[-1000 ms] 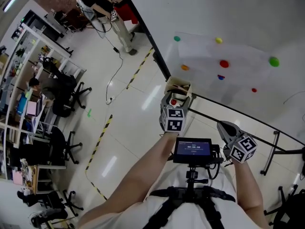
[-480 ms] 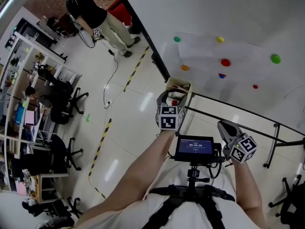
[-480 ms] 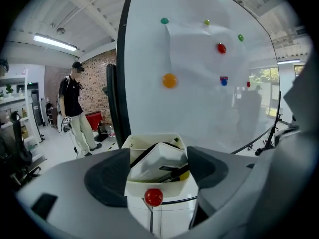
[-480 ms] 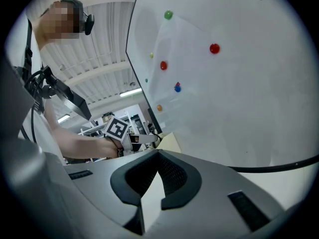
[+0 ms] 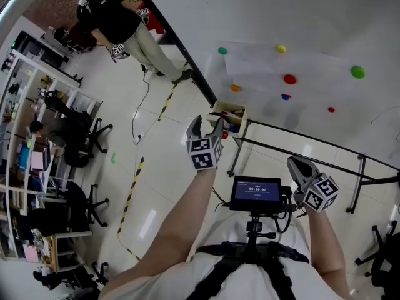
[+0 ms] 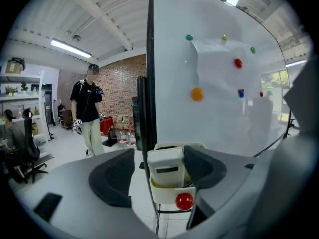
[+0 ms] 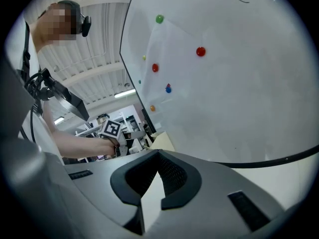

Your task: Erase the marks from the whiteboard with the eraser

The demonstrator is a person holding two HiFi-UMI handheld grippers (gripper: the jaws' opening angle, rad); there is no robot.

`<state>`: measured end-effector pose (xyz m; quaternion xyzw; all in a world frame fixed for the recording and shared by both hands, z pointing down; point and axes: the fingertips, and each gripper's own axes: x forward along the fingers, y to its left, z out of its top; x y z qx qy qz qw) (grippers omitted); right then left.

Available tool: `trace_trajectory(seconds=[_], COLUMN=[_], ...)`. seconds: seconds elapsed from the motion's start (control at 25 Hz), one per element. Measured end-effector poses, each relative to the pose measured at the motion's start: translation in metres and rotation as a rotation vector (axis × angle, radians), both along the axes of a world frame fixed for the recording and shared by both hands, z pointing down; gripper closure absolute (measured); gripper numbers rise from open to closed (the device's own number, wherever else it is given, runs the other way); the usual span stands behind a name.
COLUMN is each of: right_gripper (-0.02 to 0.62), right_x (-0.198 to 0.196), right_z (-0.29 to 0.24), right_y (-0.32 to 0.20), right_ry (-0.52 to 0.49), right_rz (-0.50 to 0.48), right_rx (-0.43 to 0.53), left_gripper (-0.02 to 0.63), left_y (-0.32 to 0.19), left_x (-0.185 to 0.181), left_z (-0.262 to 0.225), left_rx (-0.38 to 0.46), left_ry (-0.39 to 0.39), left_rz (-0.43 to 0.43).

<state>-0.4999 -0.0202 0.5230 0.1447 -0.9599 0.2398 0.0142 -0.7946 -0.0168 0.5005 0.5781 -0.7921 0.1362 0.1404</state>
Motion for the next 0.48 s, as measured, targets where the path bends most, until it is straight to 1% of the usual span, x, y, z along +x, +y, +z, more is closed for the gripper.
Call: trace_trajectory(seconds=[0.08,0.24,0.48], right_gripper=[0.580,0.580,0.580], right_x=[-0.002,-0.002,0.001], right_z=[-0.002,-0.005,0.002], right_y=[0.001,-0.001,-0.002], right_ry=[0.004,0.012,0.023], right_rz=[-0.005,-0.005,0.007], right_rx=[0.006,0.012,0.007], left_gripper=[0.267,0.259,0.259], left_y=[-0.002,-0.001,0.004], left_x=[0.005,0.011,-0.002], left_z=[0.004,0.012,0.035], left_rx=[-0.010,0.005,0.004], left_ry=[-0.007,0.002,0.058], left_rz=[0.010,0.017,-0.008])
